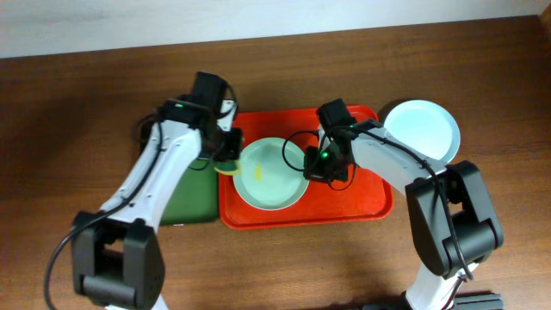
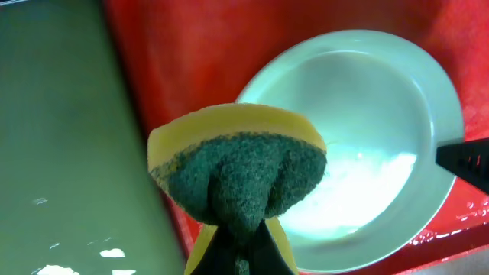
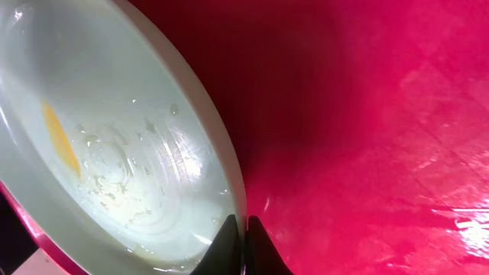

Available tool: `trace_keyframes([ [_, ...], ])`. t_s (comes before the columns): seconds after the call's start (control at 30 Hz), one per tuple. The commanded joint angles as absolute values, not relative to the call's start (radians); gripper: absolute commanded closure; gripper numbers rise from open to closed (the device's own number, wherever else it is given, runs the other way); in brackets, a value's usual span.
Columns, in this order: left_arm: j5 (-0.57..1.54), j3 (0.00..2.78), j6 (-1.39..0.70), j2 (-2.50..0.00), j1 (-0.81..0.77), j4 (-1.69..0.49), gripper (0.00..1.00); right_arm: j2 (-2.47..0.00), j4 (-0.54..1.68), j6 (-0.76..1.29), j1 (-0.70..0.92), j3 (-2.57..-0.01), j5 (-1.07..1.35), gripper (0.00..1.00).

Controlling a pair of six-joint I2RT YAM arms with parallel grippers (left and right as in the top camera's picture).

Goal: Clean dirty plates on tray and stack at the side
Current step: 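Scrub the pale blue plate with the sponge in left gripper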

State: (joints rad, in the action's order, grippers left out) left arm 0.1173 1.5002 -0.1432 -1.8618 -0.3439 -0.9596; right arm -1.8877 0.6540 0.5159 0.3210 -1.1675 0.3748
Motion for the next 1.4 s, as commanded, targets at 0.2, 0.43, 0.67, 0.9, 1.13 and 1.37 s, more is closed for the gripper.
trace_keyframes([
  [0.2,0.136,1.518,-0.171,-2.077,-0.393,-0.892,1.0,-1.874,0.65,0.513,0.348,-1.163,0.344,0.96],
  [0.43,0.336,1.518,-0.192,-2.188,-0.424,-0.882,1.0,-1.874,0.649,0.514,0.348,-1.163,0.344,0.96],
  [0.67,0.617,1.646,-0.189,-2.176,-0.413,-0.873,1.0,-1.874,0.65,0.513,0.348,-1.163,0.344,0.96],
  [0.9,0.15,1.718,-0.19,-2.113,-0.402,-1.053,1.0,-1.874,0.653,0.513,0.348,-1.163,0.344,0.96],
  [1.13,0.144,1.419,-0.295,-2.116,-0.461,-0.843,1.0,-1.874,0.654,0.513,0.348,-1.163,0.344,0.96],
  [1.37,0.638,1.465,-0.17,-2.067,-0.465,-0.859,1.0,-1.874,0.653,0.513,0.348,-1.163,0.344,0.96],
])
